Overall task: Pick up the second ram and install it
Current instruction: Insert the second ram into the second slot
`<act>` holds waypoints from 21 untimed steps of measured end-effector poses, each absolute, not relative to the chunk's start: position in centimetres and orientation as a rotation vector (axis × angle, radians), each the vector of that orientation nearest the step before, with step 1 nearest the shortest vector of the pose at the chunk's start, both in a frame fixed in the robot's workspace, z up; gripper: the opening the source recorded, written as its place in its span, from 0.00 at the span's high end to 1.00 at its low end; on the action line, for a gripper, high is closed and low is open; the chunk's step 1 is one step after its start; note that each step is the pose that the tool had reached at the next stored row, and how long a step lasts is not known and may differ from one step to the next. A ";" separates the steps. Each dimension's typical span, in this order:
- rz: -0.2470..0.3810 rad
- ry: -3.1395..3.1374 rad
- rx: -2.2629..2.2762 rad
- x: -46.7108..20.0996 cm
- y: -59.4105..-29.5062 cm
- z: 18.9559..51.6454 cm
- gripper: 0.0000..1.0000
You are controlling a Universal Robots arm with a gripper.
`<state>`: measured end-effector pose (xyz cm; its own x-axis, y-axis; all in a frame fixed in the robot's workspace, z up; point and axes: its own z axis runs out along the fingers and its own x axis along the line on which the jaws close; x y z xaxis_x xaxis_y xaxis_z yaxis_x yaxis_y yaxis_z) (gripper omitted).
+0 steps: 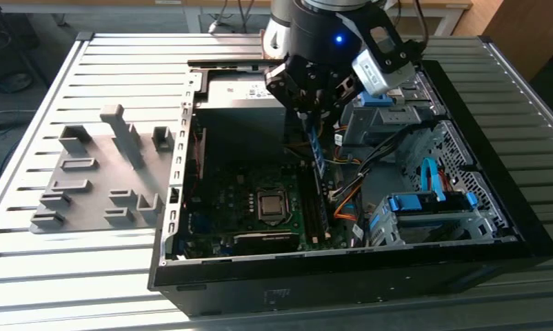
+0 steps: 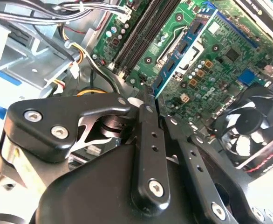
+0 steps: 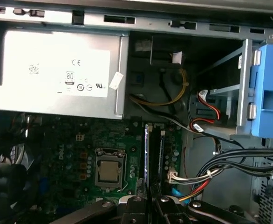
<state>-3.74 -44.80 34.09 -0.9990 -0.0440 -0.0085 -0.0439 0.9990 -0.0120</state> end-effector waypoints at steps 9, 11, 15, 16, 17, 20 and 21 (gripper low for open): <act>-0.019 3.132 -0.052 -3.5 -44.8 32.5 0.86; -0.018 3.132 -0.066 -3.3 -44.8 32.1 0.86; -0.018 3.132 -0.047 -3.3 -44.8 31.6 0.86; -0.018 3.132 -0.047 -3.3 -44.8 31.4 0.86; -0.018 3.133 -0.046 -3.2 -44.8 31.2 0.86; -0.019 3.133 -0.028 -3.2 -45.0 30.9 0.86; -0.019 3.133 -0.019 -3.2 -45.1 30.9 0.86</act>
<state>-3.21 -45.08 30.86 -0.9999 -0.0119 -0.0085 -0.0118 0.9999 -0.0119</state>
